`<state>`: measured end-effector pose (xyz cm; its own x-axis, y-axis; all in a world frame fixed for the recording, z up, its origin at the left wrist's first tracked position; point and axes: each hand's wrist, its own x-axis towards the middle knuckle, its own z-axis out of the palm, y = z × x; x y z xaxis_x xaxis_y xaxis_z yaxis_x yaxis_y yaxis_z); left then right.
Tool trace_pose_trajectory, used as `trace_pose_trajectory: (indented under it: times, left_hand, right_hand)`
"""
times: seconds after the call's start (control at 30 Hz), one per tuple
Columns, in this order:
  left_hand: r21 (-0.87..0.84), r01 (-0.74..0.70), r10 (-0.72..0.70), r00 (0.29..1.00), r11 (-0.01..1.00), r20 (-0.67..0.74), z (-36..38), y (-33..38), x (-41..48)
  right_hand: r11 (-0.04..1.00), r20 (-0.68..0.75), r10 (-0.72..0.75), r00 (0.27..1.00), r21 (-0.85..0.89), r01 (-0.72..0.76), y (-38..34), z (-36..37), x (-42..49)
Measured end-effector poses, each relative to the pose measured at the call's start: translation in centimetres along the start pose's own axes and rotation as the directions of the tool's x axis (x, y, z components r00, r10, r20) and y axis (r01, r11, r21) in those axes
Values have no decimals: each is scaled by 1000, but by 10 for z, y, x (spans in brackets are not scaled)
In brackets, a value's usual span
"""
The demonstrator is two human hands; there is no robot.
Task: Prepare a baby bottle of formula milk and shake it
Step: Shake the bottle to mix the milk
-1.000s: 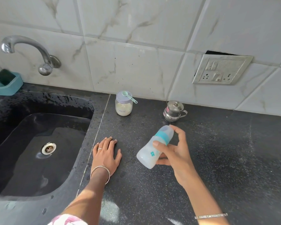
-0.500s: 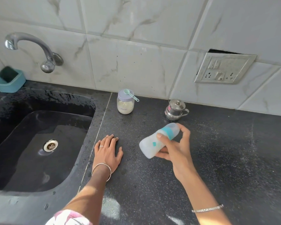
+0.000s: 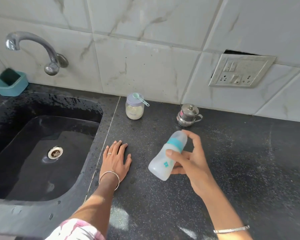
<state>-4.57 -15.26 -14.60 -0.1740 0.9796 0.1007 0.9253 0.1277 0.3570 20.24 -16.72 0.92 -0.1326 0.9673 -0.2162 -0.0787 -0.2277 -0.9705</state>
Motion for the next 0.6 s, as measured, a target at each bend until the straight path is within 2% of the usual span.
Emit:
trace_pose_trajectory:
  times: [0.1,0.13,0.27,0.43,0.53,0.6]
  left_hand:
    - [-14,1,-1,1000,1000,-14,-1,1,-1]
    - [-18,1,-1,1000,1000,-20,-1,2,-1]
    - [-13,-2,2,1000,1000,-13,-1,1,0]
    - [-8,-1,1,1000,1000,-11,-2,1,-1]
    - [-4,-1,1,1000,1000,1,-3,1,-1]
    - [0,2,-2,1000,1000,4,-3,0,-1]
  right_hand:
    - [987,-177,-46,983,144,72,0,1,3]
    - [983,-197,-50,979,162,83,1,2,4]
    - [998,-26,-5,1000,61,7,7,9,-3]
    - [974,-228,-45,973,207,93,4,8,3]
    - [993,-78,-30,997,108,38,3,7,1]
    - [995,-59,-33,998,90,38,1,7,-1]
